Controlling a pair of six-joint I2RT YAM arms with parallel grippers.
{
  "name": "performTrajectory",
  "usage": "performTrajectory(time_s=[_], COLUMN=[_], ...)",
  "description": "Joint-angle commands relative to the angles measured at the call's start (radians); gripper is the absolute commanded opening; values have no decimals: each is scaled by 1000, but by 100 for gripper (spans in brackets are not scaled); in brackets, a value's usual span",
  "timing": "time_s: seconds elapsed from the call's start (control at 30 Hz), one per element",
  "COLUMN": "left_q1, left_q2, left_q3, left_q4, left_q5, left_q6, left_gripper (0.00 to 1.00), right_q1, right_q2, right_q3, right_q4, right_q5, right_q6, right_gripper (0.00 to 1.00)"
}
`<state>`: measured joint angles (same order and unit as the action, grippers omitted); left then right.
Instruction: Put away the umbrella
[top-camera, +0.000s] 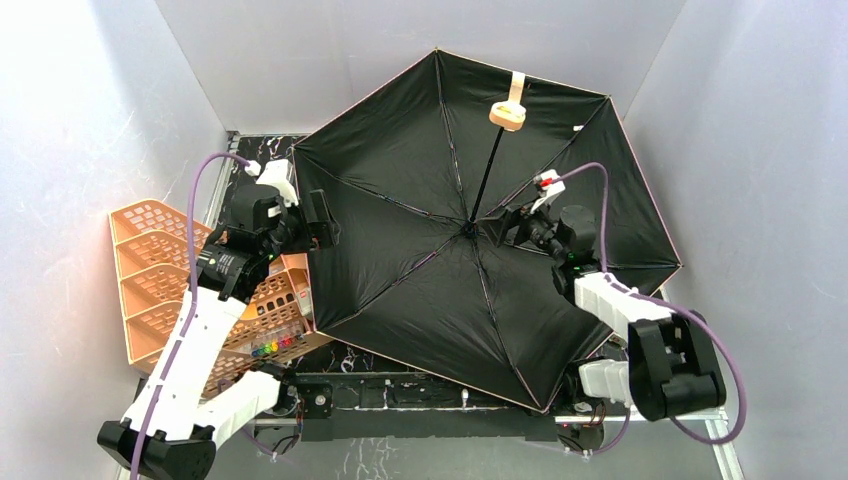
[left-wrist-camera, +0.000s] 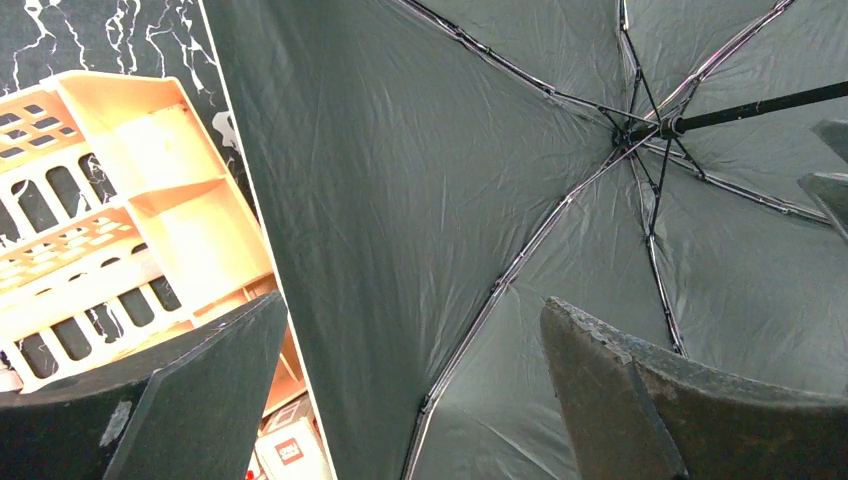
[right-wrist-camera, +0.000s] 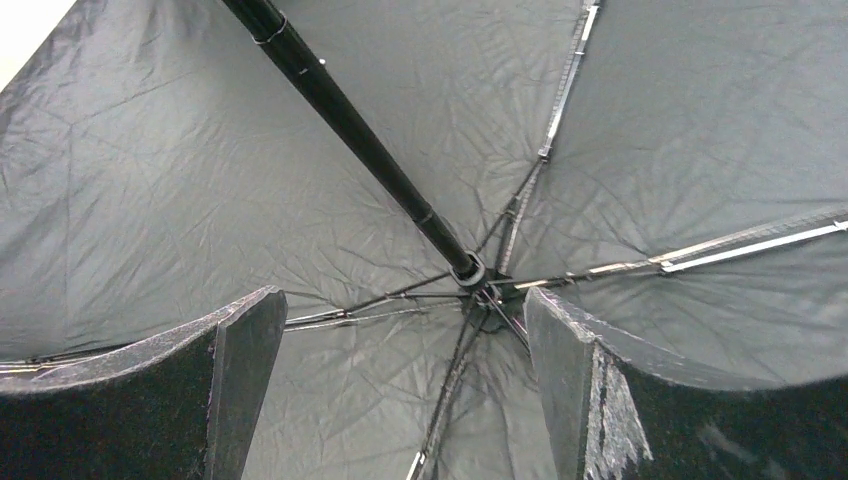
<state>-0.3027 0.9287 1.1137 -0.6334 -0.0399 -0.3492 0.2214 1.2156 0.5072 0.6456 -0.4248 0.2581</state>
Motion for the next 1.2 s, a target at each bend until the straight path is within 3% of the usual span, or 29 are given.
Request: performTrajectory(time_s=[0.0, 0.33, 0.5, 0.63, 1.17], left_q1=[7, 7, 7, 7, 7], left_q2=[1, -2, -4, -4, 15], left_q3=[29, 76, 107, 109, 121], left_q4=[-27, -92, -110, -115, -108], left_q5=[31, 11, 8, 12, 101], left_q6=[18, 61, 71, 75, 42], left_gripper=[98, 98, 98, 98, 98], right_q1=[48, 81, 125, 143, 143], right_q2=[110, 369, 447, 505, 540], right_q3=[57, 177, 196, 174, 221], right_q4=[238, 332, 391, 527, 457], right_q5=[19, -20, 53, 83, 64], right_q6=[-31, -90, -179, -232, -326], right_gripper=[97, 91, 90, 77, 22])
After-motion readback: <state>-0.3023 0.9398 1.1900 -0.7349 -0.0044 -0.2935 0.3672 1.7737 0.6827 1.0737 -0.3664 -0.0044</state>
